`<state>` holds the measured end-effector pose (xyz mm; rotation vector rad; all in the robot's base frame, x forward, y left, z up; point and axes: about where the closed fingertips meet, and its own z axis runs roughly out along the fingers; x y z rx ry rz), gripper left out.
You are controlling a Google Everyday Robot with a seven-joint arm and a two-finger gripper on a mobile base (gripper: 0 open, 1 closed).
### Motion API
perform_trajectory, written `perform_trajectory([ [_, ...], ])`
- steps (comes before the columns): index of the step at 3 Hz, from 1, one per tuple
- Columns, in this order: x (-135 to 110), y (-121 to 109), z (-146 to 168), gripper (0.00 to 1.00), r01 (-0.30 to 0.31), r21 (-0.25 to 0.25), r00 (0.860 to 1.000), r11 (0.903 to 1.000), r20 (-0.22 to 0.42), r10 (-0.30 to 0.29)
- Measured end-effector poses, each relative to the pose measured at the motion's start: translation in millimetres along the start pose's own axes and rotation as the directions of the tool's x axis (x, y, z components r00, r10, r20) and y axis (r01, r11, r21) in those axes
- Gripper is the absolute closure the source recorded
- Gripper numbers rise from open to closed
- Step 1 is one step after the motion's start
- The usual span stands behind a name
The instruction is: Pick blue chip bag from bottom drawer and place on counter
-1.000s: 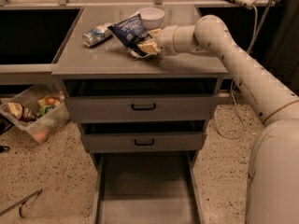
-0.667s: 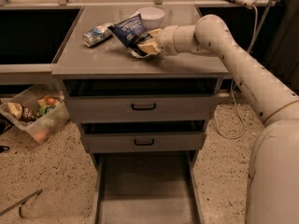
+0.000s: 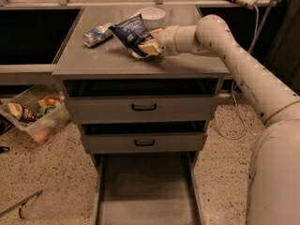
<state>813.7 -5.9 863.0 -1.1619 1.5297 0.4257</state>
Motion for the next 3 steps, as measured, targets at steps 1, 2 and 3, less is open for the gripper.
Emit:
perform_trajectory([
  [1,0.0,0.0,0.0,0.11,0.0,0.0,1.0,1.0,0.0,0.0],
  [2,0.0,0.0,0.1,0.0,0.0,0.0,1.0,1.0,0.0,0.0],
  [3,0.0,0.1,0.1,0.0,0.0,0.0,1.0,1.0,0.0,0.0],
])
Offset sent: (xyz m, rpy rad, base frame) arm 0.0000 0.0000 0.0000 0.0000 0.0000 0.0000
